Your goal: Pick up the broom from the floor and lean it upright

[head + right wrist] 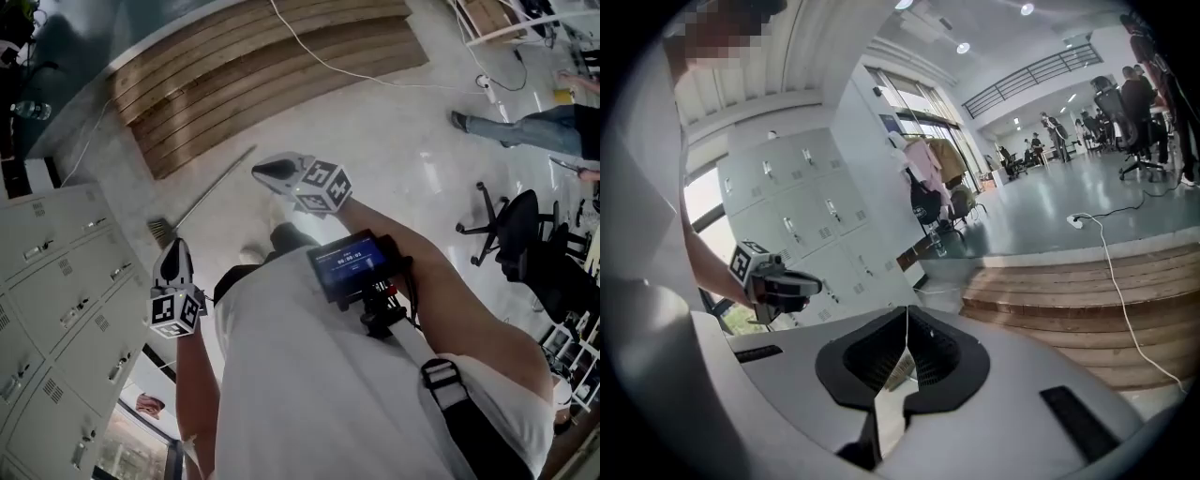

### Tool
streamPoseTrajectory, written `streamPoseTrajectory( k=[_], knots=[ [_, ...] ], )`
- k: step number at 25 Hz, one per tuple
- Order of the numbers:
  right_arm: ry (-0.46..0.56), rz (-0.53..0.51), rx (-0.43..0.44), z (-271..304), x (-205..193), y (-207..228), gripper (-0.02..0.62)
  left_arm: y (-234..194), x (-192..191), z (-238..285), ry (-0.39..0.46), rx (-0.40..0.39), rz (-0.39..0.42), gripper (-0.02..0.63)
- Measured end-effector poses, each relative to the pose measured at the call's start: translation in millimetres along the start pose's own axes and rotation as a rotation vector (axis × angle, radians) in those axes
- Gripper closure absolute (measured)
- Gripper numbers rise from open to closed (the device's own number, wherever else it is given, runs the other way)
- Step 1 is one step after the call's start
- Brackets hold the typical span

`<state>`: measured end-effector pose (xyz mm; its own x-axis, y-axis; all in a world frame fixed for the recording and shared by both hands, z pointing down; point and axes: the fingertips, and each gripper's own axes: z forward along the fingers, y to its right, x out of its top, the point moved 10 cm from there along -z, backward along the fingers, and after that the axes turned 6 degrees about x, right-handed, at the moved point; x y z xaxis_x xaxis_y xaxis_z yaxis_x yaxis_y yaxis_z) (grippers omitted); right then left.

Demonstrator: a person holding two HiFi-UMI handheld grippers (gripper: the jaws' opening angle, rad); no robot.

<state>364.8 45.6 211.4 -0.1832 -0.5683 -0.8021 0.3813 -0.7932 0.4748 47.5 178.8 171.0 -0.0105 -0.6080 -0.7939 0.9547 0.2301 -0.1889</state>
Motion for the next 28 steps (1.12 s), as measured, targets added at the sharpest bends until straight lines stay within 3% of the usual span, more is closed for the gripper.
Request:
streamPoseTrajectory(
  k=[6, 11, 18, 24, 28],
  knots=[
    [-0.063, 0.041, -0.035, 16, -16, 11, 0.580, -21, -22, 38, -0.069, -0.067, 0.003, 0.600],
    [-0.112, 0.109, -0.106, 48, -50, 16, 0.579, -56, -62, 83, -0.196, -0.171, 0.093, 0.600],
    [-0.103, 0.198, -0.133, 104, -108, 41, 0.580, -119, -112, 156, -0.326, -0.181, 0.168, 0.600],
    [-0.162, 0.180, -0.121, 135, -166, 83, 0.580, -107, -159, 221, -0.409, -0.301, 0.255, 0.600],
    [-0.183, 0.161, -0.082, 135, -188, 109, 0.580, -86, -189, 262, -0.454, -0.326, 0.279, 0.599]
  ],
)
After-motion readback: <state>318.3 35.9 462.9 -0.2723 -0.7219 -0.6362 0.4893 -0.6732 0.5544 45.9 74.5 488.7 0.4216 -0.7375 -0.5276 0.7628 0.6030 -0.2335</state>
